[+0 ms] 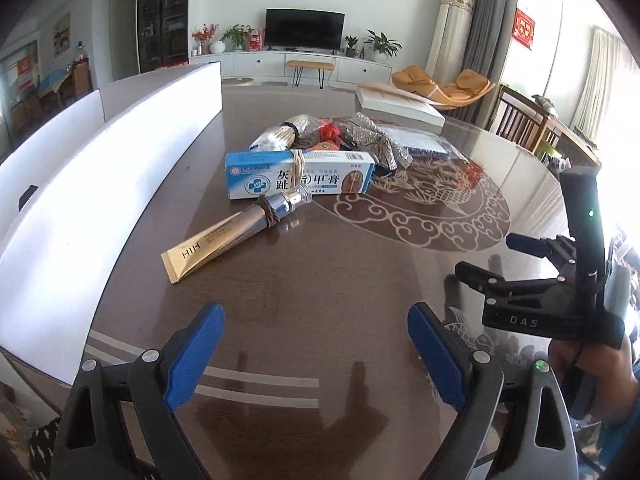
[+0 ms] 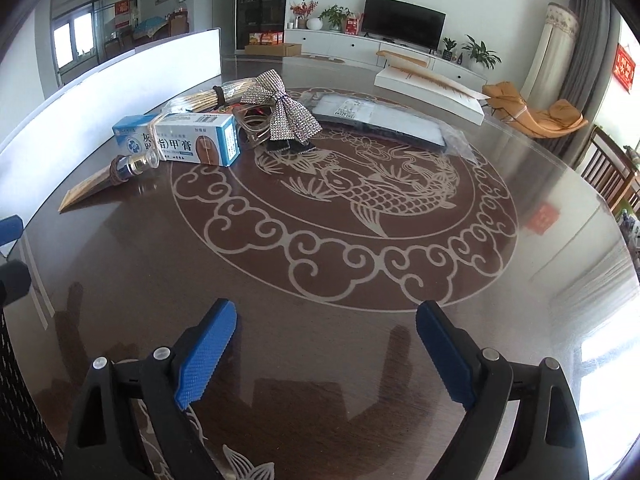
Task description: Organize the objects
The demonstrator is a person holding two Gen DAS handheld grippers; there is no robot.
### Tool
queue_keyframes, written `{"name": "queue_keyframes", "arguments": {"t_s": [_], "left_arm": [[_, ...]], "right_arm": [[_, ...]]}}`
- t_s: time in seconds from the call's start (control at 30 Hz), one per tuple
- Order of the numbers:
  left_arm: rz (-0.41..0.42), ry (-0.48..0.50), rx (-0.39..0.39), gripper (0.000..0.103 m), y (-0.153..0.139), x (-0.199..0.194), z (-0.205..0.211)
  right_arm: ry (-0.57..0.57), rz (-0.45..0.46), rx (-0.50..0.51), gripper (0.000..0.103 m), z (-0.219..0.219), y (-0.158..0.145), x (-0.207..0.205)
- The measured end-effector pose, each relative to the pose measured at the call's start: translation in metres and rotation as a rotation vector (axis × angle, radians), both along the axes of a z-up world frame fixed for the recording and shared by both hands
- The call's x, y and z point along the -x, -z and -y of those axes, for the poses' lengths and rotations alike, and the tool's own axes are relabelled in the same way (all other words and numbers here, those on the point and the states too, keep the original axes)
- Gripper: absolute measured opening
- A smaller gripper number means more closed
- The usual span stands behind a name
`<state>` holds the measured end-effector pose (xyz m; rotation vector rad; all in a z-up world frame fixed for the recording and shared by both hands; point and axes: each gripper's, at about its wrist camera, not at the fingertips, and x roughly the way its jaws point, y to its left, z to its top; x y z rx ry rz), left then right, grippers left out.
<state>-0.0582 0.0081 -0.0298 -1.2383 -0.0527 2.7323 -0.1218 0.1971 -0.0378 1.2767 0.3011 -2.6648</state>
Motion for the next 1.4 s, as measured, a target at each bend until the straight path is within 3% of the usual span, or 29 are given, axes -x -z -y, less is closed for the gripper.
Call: {"name": "queue_keyframes", "arguments": {"t_s": [0.13, 0.33, 0.7, 1.4], "left_arm": [[0.021, 0.010, 0.033, 0.093, 0.018, -0.002, -0.002], [0.038, 0.011, 0.042, 0.093, 0.030, -0.001, 0.004], [0.024, 0.025, 0.096, 0.093, 0.031, 0.000, -0.001], [0.022, 0.035, 0.096, 0.098, 0.031, 0.002, -0.003]], "right_arm": [[0.031, 0.027, 0.028, 0.103, -0.006, 0.003, 0.005], [0.045, 0.059, 0.080, 0.103, -0.013, 0.006, 0.008], [0.046, 0.059, 0.079, 0.103, -0.012, 0.005, 0.008], [0.046, 0.060, 0.080, 0.103, -0.012, 0.005, 0.008]]}}
